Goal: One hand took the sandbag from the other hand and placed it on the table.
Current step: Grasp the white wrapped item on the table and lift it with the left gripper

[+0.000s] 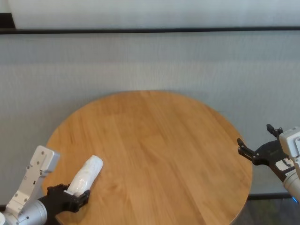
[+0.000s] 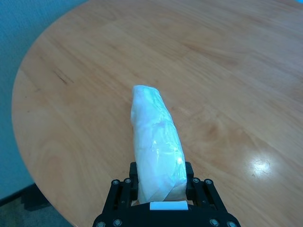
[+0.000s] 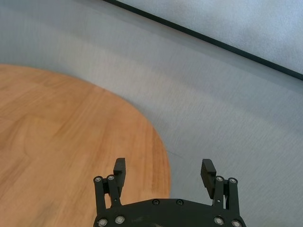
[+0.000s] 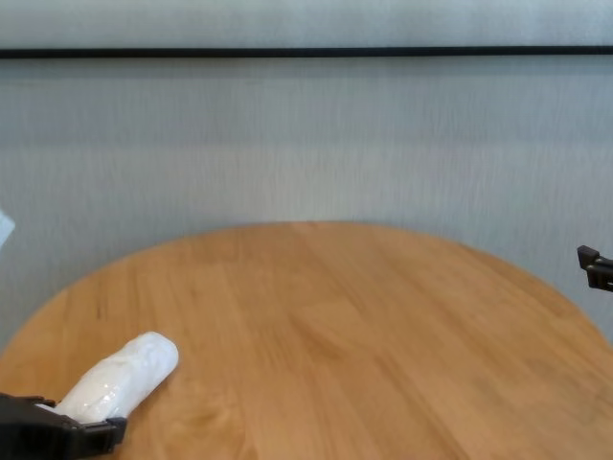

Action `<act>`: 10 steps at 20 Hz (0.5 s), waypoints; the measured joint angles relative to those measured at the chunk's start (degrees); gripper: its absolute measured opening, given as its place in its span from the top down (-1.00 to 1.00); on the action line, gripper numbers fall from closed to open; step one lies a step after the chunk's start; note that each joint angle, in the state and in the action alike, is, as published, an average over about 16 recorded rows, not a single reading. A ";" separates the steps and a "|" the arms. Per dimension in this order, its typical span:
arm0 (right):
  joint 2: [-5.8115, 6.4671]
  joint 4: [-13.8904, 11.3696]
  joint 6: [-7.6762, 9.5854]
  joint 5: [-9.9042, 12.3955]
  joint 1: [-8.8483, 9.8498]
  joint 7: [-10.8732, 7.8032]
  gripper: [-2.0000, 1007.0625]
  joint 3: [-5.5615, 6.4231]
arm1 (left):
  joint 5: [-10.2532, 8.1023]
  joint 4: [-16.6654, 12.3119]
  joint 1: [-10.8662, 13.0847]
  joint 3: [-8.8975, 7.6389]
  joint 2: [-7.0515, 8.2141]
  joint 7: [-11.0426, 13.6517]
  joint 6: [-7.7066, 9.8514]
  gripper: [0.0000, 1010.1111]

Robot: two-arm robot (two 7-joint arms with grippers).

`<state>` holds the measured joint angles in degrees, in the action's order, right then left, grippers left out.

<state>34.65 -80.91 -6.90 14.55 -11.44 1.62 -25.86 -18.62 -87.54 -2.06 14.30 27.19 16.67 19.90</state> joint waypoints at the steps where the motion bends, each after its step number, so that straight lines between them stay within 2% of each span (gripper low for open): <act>1: 0.00 0.00 0.00 0.00 0.00 0.00 -0.99 0.00 | 0.00 0.00 0.00 0.00 0.00 0.00 0.00 -0.14; 10: 0.00 0.00 0.00 0.00 0.00 0.00 -0.99 0.00 | 0.00 0.00 0.00 0.00 0.00 0.00 0.00 -0.12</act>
<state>34.65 -80.91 -6.90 14.55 -11.44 1.62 -25.86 -18.62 -87.54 -2.06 14.30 27.19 16.67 19.89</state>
